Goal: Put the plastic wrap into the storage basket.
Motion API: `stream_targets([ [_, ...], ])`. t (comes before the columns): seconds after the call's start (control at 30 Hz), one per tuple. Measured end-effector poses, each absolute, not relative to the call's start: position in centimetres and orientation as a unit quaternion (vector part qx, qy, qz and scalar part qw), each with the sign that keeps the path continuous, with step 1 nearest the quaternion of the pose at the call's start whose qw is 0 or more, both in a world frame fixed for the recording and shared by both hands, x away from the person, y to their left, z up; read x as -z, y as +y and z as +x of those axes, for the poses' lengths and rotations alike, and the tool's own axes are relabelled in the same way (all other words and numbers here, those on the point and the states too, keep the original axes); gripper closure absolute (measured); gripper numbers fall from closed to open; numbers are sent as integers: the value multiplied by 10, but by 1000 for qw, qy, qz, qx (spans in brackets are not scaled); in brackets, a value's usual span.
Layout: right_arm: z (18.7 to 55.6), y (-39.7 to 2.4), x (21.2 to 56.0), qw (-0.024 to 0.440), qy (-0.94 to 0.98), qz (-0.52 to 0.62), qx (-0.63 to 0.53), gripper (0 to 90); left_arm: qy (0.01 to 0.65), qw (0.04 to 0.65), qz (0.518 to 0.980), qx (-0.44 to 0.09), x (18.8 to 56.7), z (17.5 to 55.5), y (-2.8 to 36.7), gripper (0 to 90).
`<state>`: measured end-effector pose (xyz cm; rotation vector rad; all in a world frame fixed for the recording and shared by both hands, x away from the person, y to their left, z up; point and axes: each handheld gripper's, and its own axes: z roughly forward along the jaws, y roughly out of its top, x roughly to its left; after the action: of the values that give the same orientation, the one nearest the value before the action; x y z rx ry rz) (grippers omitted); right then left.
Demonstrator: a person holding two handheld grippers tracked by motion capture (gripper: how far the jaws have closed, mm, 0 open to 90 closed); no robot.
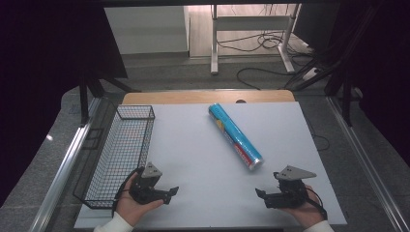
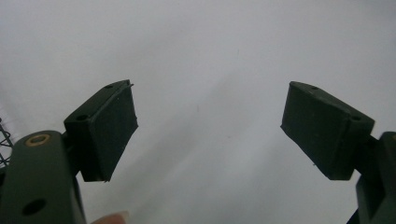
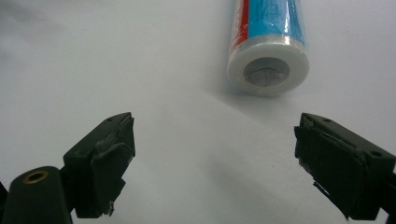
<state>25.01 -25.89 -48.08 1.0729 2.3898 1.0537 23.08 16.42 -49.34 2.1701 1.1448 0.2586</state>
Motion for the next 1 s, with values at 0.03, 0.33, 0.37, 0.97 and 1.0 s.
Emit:
stream_targets([
  [0.03, 250, -259, 481, 157, 835, 376, -369, 127, 438, 331, 830, -99, 493, 231, 164, 181],
  [0.33, 250, -260, 481, 150, 838, 379, -362, 135, 433, 329, 833, -98, 494, 232, 163, 181],
  [0.37, 250, -260, 481, 149, 839, 379, -360, 136, 433, 329, 834, -99, 494, 232, 163, 181],
  [0.97, 256, -257, 469, 154, 837, 373, -368, 123, 422, 325, 841, -97, 494, 231, 163, 179],
  [1.0, 257, -256, 467, 154, 839, 369, -369, 123, 421, 323, 842, -97, 495, 231, 162, 180],
])
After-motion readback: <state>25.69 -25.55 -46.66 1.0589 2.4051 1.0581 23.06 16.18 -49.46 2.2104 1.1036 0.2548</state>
